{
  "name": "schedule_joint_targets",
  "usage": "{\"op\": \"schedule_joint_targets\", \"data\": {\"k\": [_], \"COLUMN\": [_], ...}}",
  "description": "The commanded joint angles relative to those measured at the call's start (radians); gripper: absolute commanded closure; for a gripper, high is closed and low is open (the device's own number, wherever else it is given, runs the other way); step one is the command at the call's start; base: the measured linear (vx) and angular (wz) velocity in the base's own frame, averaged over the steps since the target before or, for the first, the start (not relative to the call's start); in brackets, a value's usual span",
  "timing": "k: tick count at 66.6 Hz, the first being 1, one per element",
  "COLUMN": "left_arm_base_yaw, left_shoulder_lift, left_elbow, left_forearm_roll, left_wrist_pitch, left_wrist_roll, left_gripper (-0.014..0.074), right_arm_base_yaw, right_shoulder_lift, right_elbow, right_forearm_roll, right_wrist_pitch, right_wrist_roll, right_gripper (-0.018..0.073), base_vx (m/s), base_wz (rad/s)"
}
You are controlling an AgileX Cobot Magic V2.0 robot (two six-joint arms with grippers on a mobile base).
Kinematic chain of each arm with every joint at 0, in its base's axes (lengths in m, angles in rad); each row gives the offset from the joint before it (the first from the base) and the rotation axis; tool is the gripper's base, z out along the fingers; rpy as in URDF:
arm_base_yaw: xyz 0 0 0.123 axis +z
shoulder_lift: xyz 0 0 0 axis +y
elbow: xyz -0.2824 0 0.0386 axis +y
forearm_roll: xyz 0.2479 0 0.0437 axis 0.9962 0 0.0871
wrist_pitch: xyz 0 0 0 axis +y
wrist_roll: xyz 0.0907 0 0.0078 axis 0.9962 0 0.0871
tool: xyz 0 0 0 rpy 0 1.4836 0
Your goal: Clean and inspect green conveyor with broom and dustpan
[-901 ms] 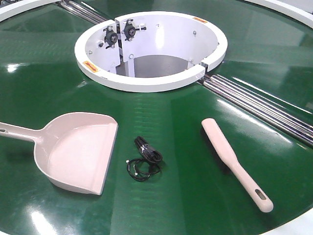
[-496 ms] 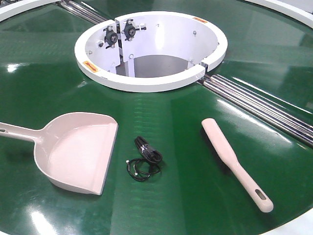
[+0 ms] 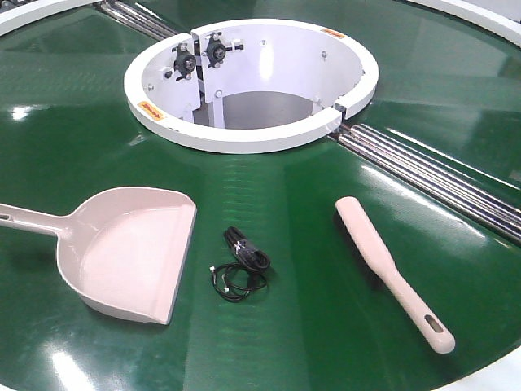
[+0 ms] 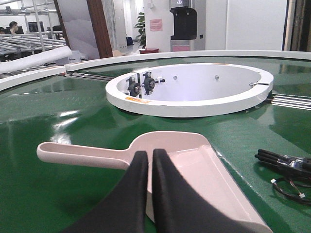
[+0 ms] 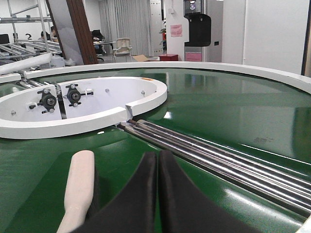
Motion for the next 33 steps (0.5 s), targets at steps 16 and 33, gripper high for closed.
{"op": "schedule_joint_targets", "data": {"k": [16,33], "left_arm_base_yaw": [-0.003,-0.003], "left_shoulder_lift": [-0.016,0.096], "left_elbow": [-0.002,-0.254], "left_forearm_roll": [-0.002,-0.002], "left_wrist_pitch": [-0.197,-0.132], "left_wrist_roll": [-0.016,-0.037], "left_gripper": [0.0603,0.0603], "right_arm_base_yaw": [0.001,0.001], "right_shoulder_lift": [-0.018,-0.018], "right_elbow": [0.013,0.013], "right_forearm_roll": [-0.005,-0.005], "right_wrist_pitch": [-0.067,-0.067], "right_wrist_roll": [-0.006,-0.006], "right_gripper": [0.0569,0.0569], "base_vx": [0.0,0.0], "base_wz": [0.0,0.0]}}
